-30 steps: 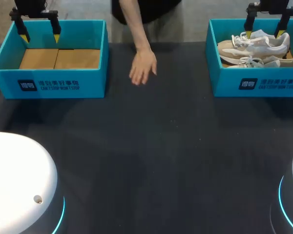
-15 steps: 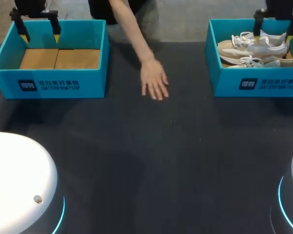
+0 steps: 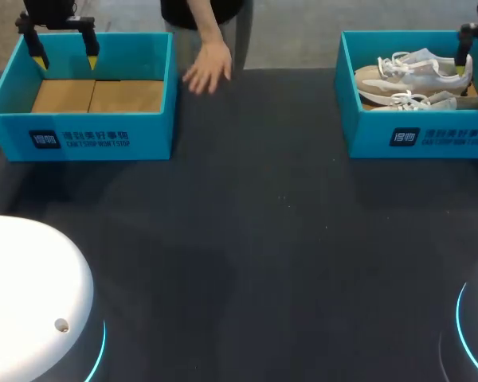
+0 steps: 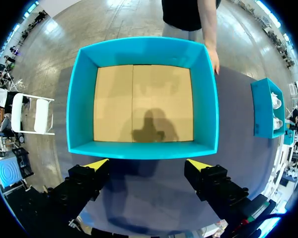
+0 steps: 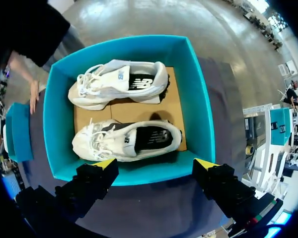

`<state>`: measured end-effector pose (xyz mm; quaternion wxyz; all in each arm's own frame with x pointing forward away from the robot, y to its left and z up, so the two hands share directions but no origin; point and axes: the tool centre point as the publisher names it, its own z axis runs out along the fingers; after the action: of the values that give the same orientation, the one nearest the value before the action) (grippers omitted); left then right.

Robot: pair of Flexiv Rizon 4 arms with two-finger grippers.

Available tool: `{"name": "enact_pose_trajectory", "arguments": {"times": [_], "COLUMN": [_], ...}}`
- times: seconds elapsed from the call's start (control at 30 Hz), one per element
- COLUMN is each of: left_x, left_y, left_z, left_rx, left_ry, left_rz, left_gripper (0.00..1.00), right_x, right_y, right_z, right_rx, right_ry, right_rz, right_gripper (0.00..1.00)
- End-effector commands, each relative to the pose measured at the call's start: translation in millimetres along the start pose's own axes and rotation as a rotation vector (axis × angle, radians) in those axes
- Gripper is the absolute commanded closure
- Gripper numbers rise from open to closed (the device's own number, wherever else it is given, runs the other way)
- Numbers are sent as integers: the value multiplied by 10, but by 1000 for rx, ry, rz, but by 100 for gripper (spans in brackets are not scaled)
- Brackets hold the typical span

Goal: Take the shoe out of the shoebox, open the shoe tongue, remove and reinsert the insole, then place the shoe into the shoebox

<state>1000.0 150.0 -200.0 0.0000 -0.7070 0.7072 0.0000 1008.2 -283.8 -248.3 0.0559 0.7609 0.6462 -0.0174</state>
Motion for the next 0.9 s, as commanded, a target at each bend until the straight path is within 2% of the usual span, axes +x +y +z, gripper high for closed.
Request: {"name": "enact_pose_trajectory", "arguments": {"times": [0.03,0.33,0.5,0.53,0.6,0.63,0.9], "left_x": [0,0,0,0,0,0,0], "left_y": [0,0,0,0,0,0,0], "left_z": [0,0,0,0,0,0,0], "left_rx": [0,0,0,0,0,0,0], "left_ry": [0,0,0,0,0,0,0], "left_rz": [0,0,0,0,0,0,0], "left_gripper": [0,0,0,0,0,0,0], "right_x": [-71,-162,-165,-175,-175,-182,-210], "right_y": [-52,39,77,94,94,104,129], "right_z": [69,323,418,506,517,600,812], "right_rx": [-34,-42,-32,-25,-24,-16,8], "right_ry": [10,36,35,33,34,37,49], "right_rz": [-28,-44,-58,-66,-67,-71,-69], "right_gripper": [0,0,0,0,0,0,0]}}
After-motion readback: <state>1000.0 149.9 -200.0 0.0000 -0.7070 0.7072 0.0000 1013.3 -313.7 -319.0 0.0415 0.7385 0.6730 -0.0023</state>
